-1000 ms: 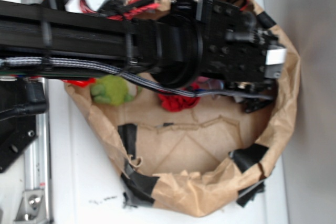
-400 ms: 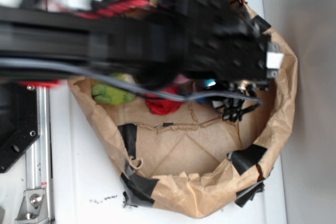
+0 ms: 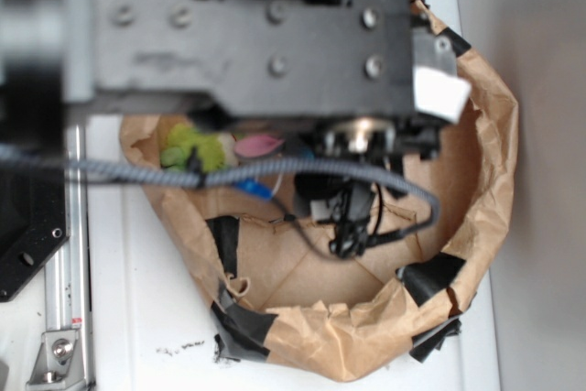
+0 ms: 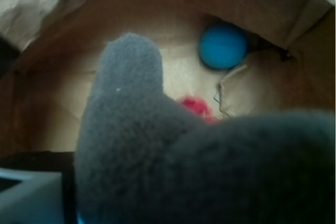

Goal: Grab the gray animal.

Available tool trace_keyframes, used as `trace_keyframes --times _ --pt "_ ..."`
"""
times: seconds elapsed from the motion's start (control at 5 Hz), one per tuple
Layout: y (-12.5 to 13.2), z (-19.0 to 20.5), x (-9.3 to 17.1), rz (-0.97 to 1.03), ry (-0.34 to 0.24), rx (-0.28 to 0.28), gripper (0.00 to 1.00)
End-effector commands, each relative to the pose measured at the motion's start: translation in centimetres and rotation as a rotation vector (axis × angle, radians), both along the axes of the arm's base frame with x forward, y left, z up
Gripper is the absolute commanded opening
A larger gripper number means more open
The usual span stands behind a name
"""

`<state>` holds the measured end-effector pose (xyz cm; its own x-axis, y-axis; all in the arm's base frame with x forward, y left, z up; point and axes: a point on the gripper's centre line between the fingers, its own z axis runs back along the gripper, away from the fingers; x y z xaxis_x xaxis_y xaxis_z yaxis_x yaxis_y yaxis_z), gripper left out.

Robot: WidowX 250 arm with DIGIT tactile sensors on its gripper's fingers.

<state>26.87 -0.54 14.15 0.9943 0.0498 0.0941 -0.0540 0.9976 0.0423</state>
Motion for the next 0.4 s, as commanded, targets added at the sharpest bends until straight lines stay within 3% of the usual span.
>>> trace_keyframes --times 0.0,0.2 --pt "-1.43 3.6 0.34 0.085 0.007 -0.011 0.0" --pt "-1.58 3.31 0.47 0.08 0.008 -0.011 0.0"
